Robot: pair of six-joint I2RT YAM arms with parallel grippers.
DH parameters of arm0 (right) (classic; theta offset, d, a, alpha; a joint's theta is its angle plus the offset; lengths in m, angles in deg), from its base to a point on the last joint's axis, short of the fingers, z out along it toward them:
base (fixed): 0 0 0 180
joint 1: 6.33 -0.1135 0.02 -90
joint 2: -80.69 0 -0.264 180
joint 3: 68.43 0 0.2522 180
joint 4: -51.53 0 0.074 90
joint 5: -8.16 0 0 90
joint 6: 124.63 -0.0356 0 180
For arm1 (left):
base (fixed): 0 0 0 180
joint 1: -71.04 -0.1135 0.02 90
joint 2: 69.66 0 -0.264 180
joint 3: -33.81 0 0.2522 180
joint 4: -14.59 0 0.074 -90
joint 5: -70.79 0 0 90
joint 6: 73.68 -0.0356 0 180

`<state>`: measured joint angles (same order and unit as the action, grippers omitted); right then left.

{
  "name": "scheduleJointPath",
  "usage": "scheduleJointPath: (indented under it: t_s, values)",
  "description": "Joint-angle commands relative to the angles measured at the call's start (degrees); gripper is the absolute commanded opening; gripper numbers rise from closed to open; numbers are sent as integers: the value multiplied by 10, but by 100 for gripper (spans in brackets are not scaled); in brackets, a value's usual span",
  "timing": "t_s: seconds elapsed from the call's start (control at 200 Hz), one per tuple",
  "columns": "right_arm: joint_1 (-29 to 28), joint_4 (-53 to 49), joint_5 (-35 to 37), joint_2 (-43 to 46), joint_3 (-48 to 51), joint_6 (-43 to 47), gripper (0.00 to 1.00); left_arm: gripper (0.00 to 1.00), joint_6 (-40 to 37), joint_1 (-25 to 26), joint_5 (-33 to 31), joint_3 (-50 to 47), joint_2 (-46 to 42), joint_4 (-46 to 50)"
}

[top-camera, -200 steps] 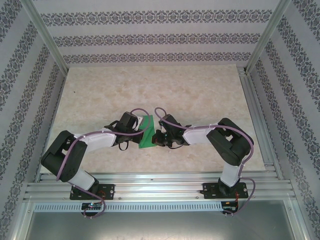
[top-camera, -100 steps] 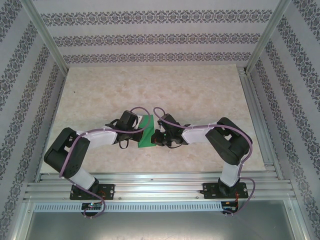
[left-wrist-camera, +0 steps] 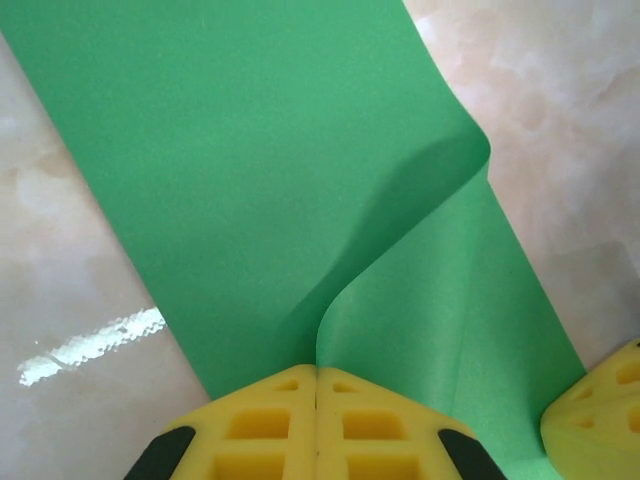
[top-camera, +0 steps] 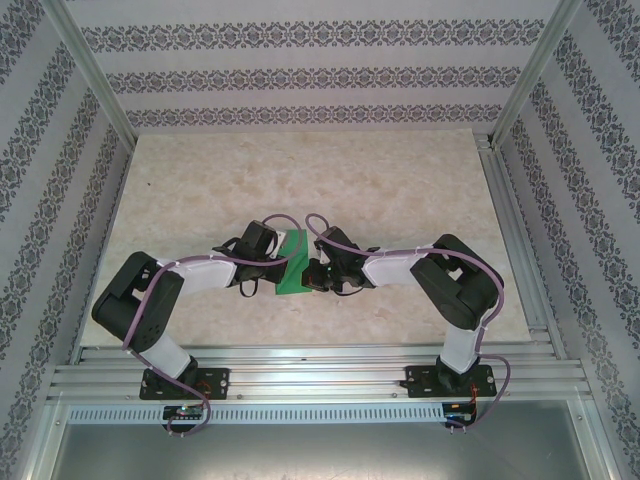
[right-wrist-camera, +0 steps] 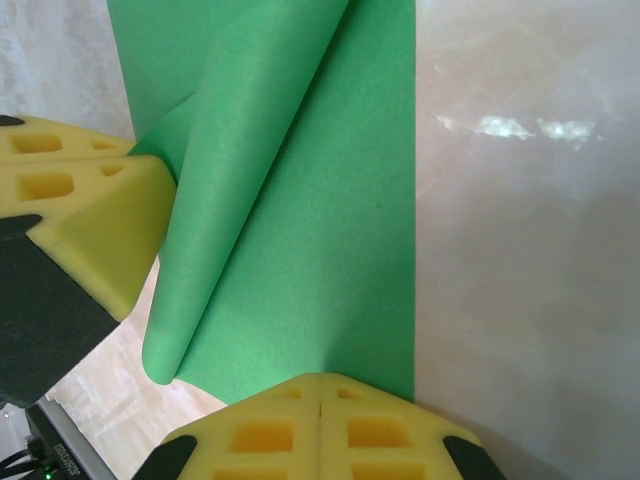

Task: Fold a paper plane with a square sheet of paper (fold left side to right side)
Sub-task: Fold the triangle a second time at the center of the table.

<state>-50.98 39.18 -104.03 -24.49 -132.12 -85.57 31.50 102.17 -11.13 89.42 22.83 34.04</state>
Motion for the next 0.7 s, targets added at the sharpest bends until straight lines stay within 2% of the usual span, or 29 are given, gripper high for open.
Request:
scheduleJointPath:
  t_s: [0.0,0.435,0.694]
  values:
    - [-7,-35,18,-18,-3,13,1,3,-15,-6,-11,16,5,-3]
    - [-7,-34,17,-19,-3,13,1,3,-16,-5,-12,12,25,-7]
    - [-1,-9,12,-2,-7,7,7,3,-10,0,-11,-7,37,-12]
